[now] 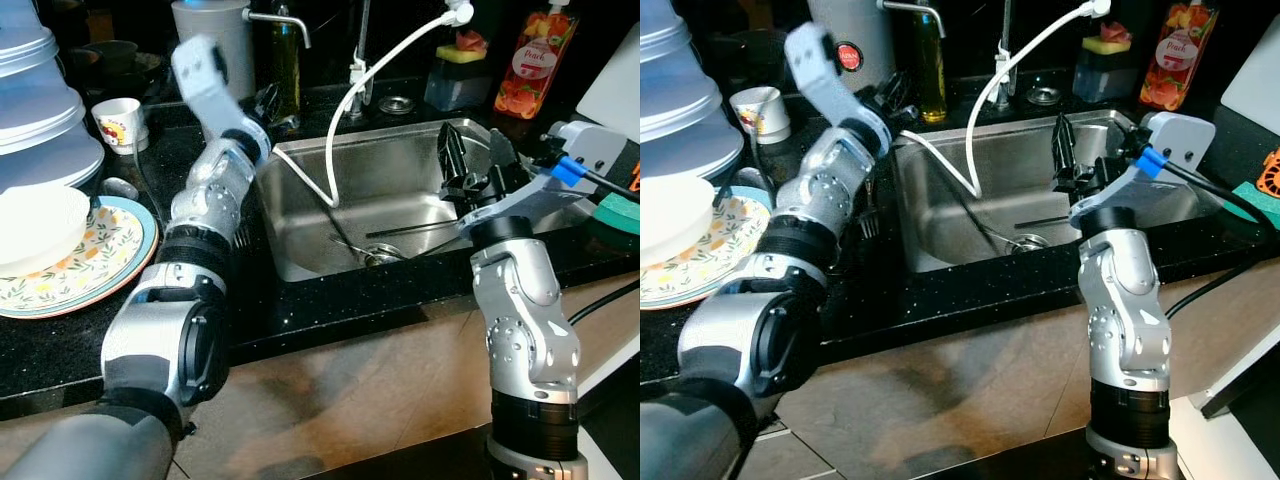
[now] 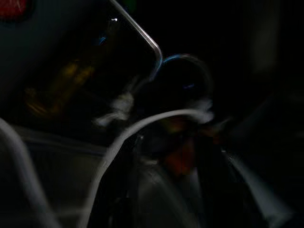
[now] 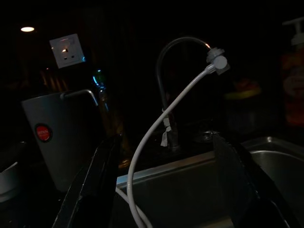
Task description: Kitchen organization
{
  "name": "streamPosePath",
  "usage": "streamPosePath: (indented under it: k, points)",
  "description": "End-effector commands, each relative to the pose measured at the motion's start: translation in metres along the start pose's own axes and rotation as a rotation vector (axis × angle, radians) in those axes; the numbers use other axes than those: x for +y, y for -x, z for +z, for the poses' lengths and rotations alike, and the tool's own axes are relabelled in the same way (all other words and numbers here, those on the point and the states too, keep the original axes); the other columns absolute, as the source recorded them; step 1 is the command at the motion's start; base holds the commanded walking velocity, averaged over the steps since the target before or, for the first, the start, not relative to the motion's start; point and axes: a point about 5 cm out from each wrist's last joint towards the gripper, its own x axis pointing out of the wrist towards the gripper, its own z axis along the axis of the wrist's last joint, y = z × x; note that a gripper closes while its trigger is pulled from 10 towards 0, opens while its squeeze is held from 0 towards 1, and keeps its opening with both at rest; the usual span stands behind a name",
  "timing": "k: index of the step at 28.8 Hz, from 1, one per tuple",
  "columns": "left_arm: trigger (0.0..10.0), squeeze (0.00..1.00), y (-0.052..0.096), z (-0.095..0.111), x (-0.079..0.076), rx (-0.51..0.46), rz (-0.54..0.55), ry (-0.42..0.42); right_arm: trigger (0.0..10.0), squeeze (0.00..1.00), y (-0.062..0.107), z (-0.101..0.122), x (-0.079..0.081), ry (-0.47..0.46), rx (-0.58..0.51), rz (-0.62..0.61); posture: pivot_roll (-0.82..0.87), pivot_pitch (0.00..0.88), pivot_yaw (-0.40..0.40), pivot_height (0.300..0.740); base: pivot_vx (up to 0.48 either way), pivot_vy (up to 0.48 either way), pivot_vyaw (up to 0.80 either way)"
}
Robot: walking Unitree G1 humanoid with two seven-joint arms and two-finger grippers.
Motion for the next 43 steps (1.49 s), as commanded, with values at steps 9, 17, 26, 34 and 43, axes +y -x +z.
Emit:
streamPosePath:
  k: [9, 17, 26, 34, 43]
  points:
    - [10.0, 0.00, 0.003, 0.037, -0.016, 0.127, -0.110, -0.404, 10.0, 0.00, 0.004, -0.001, 0.002, -0.015, 0.008, -0.009, -0.03, 0.000, 0.049, 0.740, 0.000, 0.000, 0.00]
    - [10.0, 0.00, 0.030, 0.071, 0.014, 0.271, 0.164, -0.642, 10.0, 0.00, 0.006, -0.005, 0.003, -0.024, 0.022, -0.009, -0.01, 0.000, 0.049, 0.740, 0.000, 0.000, 0.00]
    - [10.0, 0.00, 0.053, 0.051, 0.022, 0.501, 0.169, -0.743, 10.0, 0.00, 0.004, -0.007, 0.006, -0.031, 0.028, 0.003, 0.01, 0.000, 0.045, 0.740, 0.000, 0.000, 0.00]
    - [10.0, 0.00, 0.057, 0.021, 0.032, 0.539, 0.265, -0.940, 10.0, 0.00, 0.005, -0.008, 0.004, -0.030, 0.035, 0.002, 0.01, 0.000, 0.036, 0.740, 0.000, 0.000, 0.00]
    - [10.0, 0.00, 0.040, -0.042, -0.001, 0.518, 0.272, -1.031, 10.0, 0.00, 0.002, -0.006, 0.006, -0.028, 0.028, 0.011, 0.00, 0.000, 0.035, 0.740, 0.000, 0.000, 0.00]
